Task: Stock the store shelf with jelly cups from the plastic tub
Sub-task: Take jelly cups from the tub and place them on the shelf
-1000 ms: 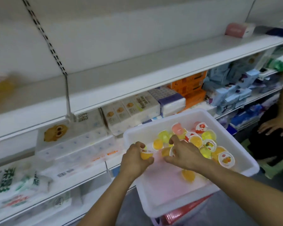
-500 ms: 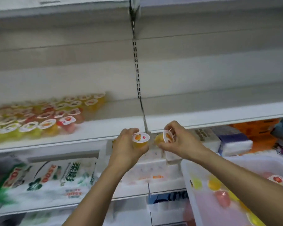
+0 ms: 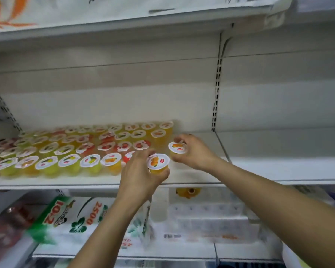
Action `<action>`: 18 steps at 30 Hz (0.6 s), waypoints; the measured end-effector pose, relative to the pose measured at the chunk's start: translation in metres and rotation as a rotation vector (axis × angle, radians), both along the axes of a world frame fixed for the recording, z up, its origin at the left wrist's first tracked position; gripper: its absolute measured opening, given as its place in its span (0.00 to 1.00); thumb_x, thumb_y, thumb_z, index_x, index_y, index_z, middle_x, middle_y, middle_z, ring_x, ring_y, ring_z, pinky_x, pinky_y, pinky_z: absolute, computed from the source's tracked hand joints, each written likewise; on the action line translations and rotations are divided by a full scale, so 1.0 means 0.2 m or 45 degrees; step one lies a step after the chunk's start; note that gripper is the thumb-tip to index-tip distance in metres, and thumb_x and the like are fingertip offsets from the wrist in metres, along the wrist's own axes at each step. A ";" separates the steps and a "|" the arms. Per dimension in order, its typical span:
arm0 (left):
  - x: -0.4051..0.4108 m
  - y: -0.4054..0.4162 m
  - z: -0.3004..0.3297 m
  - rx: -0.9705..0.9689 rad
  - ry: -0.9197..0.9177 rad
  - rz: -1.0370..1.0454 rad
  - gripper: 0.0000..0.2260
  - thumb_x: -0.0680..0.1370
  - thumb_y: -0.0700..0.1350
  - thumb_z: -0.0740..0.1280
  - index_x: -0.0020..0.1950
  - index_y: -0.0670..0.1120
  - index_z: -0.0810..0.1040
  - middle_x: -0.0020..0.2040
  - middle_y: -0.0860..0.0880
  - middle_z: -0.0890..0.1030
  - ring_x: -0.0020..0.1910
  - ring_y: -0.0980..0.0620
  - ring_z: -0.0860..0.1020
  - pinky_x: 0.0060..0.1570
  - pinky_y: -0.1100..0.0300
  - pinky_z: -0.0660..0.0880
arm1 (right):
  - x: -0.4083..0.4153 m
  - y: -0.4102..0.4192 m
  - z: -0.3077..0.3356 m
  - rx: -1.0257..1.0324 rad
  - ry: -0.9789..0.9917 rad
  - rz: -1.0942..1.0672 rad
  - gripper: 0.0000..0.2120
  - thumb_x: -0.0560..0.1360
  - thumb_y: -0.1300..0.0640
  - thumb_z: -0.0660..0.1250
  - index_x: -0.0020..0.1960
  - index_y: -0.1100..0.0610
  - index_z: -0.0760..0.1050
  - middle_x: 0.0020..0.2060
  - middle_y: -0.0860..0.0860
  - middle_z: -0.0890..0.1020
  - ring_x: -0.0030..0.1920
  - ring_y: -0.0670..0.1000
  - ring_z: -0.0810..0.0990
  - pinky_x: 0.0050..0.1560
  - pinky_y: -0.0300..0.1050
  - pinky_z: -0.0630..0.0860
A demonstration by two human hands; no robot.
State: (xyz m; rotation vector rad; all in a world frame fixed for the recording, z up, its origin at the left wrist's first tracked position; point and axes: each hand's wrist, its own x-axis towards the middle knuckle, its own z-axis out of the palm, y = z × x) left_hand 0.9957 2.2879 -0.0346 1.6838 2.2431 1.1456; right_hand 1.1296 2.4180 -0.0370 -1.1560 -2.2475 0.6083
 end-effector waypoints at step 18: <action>-0.32 0.16 0.08 0.012 0.182 -0.039 0.23 0.65 0.59 0.76 0.58 0.55 0.78 0.54 0.56 0.78 0.53 0.54 0.73 0.51 0.57 0.71 | -0.31 0.18 -0.13 0.094 -0.276 -0.048 0.28 0.74 0.40 0.65 0.71 0.46 0.61 0.63 0.51 0.73 0.60 0.54 0.76 0.56 0.50 0.76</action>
